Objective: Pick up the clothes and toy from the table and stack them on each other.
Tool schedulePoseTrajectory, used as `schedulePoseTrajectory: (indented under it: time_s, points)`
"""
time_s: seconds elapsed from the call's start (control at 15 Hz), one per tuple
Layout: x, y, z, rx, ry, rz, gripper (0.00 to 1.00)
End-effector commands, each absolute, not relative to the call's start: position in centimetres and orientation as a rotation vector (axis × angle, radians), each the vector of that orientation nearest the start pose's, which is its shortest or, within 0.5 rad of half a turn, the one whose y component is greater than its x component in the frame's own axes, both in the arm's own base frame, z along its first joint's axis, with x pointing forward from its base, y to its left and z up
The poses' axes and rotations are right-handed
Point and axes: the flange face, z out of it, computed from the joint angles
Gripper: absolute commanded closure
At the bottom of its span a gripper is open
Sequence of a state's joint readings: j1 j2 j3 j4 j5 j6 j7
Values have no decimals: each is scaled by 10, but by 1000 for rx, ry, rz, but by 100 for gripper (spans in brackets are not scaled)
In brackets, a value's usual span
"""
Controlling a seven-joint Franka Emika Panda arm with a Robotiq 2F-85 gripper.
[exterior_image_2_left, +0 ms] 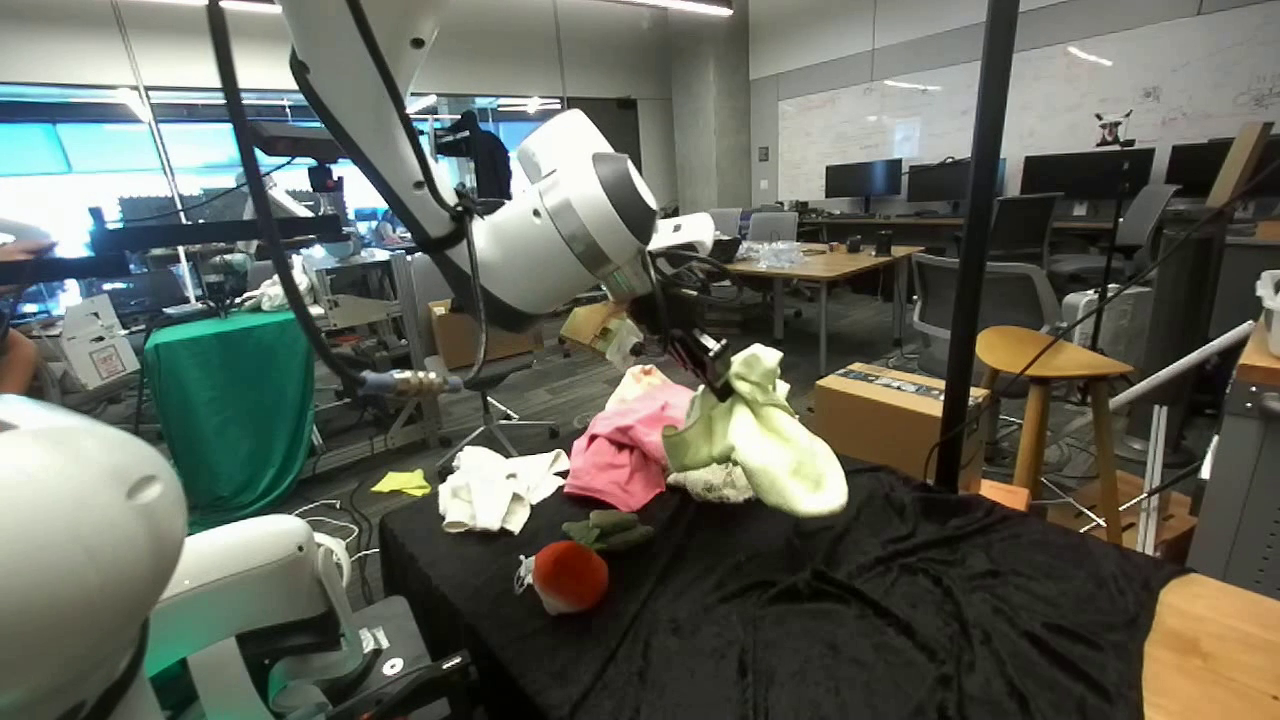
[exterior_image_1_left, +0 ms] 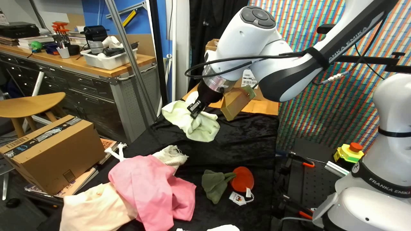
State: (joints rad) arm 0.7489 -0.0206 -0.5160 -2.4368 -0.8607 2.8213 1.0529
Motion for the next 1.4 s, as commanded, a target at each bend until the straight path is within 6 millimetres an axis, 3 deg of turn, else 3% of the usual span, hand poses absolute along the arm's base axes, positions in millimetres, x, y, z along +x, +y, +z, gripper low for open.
schedulePoseTrajectory:
  time_s: [0.0,0.33,0.67,0.87,1.27,1.33]
  points:
    - [482,205,352,-3149,-81,-882,96]
    - [487,260,352,-3194,-345,-703,96]
    - [517,306,363,-3241,-552,-615,95]
    - [533,324,365,-3227,-610,-636,96]
    - [555,345,345,-3218,-693,-623,95]
    - [557,346,343,-3218,-703,-618,67]
